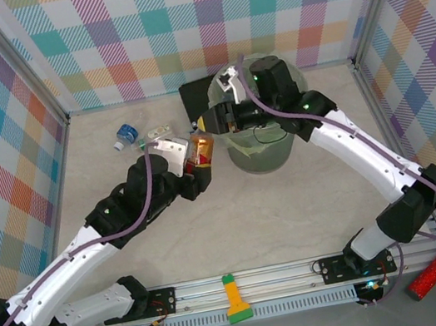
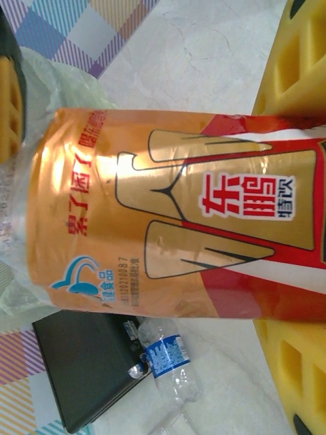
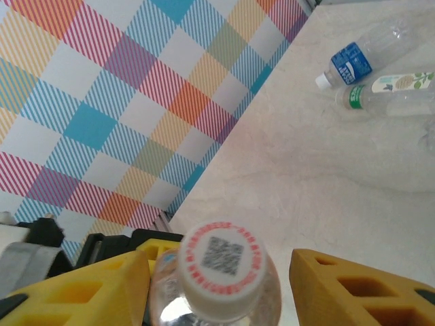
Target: Put the plastic bottles in the bin
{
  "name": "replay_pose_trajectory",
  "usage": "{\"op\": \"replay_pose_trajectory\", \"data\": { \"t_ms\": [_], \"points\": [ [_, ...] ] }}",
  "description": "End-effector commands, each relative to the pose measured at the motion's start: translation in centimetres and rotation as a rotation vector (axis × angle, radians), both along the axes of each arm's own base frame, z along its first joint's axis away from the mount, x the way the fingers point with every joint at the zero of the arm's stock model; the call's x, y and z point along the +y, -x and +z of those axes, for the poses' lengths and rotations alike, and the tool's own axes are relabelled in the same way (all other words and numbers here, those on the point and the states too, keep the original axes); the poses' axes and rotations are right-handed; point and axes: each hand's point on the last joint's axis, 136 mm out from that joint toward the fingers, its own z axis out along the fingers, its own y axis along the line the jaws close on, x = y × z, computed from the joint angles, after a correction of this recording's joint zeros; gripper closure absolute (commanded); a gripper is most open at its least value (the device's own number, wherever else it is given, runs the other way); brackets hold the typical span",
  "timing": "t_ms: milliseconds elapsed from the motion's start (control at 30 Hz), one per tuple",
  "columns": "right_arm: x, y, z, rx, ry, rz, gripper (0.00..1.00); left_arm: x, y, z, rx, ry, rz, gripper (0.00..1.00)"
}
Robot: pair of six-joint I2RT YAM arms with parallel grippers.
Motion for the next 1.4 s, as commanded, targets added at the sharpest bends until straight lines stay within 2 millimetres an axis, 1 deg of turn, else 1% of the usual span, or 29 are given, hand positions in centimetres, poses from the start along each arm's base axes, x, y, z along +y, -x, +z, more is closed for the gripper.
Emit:
{"op": "replay_pose_trajectory", "data": {
  "t_ms": [0, 133, 300, 467, 500, 533, 567, 600, 633, 667, 767, 800, 867, 900, 1000, 1133, 1267, 1367],
  "points": [
    [0.3, 0.7, 0.9, 0.011, -0.011, 0.044, 0.43, 0.1, 0.5, 2.4, -0.061, 0.018, -0.018, 0.44],
    [0.5, 0.8, 0.5, 0.027, -0.005, 0.074, 0.45, -0.1, 0.7, 2.4, -0.062, 0.016, -0.032, 0.44],
    [0.9, 1.0, 0.5, 0.034, -0.011, 0.108, 0.55, -0.4, 0.6, 2.0, -0.052, 0.000, -0.040, 0.44],
    [0.7, 1.4, 0.9, 0.018, -0.016, 0.120, 0.69, -0.7, 0.5, 1.8, -0.044, -0.011, -0.044, 0.44],
    [0.7, 1.4, 1.2, 0.011, -0.019, 0.117, 0.70, -0.6, 0.4, 1.9, -0.045, -0.011, -0.038, 0.43],
    [0.5, 1.4, 1.4, 0.001, -0.021, 0.110, 0.75, -0.5, 0.4, 2.0, -0.051, -0.010, -0.031, 0.43],
    [0.3, 1.4, 1.6, -0.007, -0.022, 0.101, 0.78, -0.5, 0.3, 1.9, -0.050, -0.012, -0.027, 0.43],
    [0.1, 1.3, 1.8, -0.016, -0.023, 0.092, 0.77, -0.4, 0.3, 2.0, -0.053, -0.010, -0.025, 0.42],
    [-0.1, 1.3, 2.1, -0.026, -0.025, 0.083, 0.74, -0.4, 0.3, 2.1, -0.054, -0.009, -0.024, 0.39],
    [-0.3, 1.2, 2.3, -0.035, -0.023, 0.069, 0.72, -0.4, 0.3, 2.1, -0.052, -0.006, -0.023, 0.32],
    [-1.3, 0.8, 3.0, -0.056, -0.026, 0.031, 0.73, -0.2, 0.3, 2.4, -0.055, 0.006, -0.010, 0.22],
    [-1.7, 0.5, 3.3, -0.063, -0.028, 0.013, 0.73, 0.0, 0.3, 2.5, -0.054, 0.009, -0.002, 0.15],
    [-2.9, 0.1, 4.4, -0.090, -0.038, -0.026, 0.74, 0.4, 0.4, 3.0, -0.063, 0.027, 0.016, 0.04],
    [-3.4, -0.2, 4.9, -0.101, -0.043, -0.044, 0.74, 0.7, 0.4, 3.1, -0.066, 0.033, 0.023, 0.00],
    [-5.9, -1.2, 6.7, -0.157, -0.046, -0.135, 0.74, 1.4, 0.7, 4.0, -0.084, 0.064, 0.045, 0.00],
    [-10.2, -3.3, 8.5, -0.273, 0.006, -0.332, 0.75, 2.3, 1.0, 4.6, -0.101, 0.100, 0.070, 0.00],
    [-14.1, -5.8, 9.2, -0.392, 0.113, -0.532, 0.76, 2.8, 1.1, 4.1, -0.094, 0.116, 0.092, 0.01],
    [-16.0, -7.8, 9.2, -0.465, 0.193, -0.644, 0.76, 2.9, 1.1, 3.7, -0.083, 0.120, 0.103, 0.00]
  ]
}}
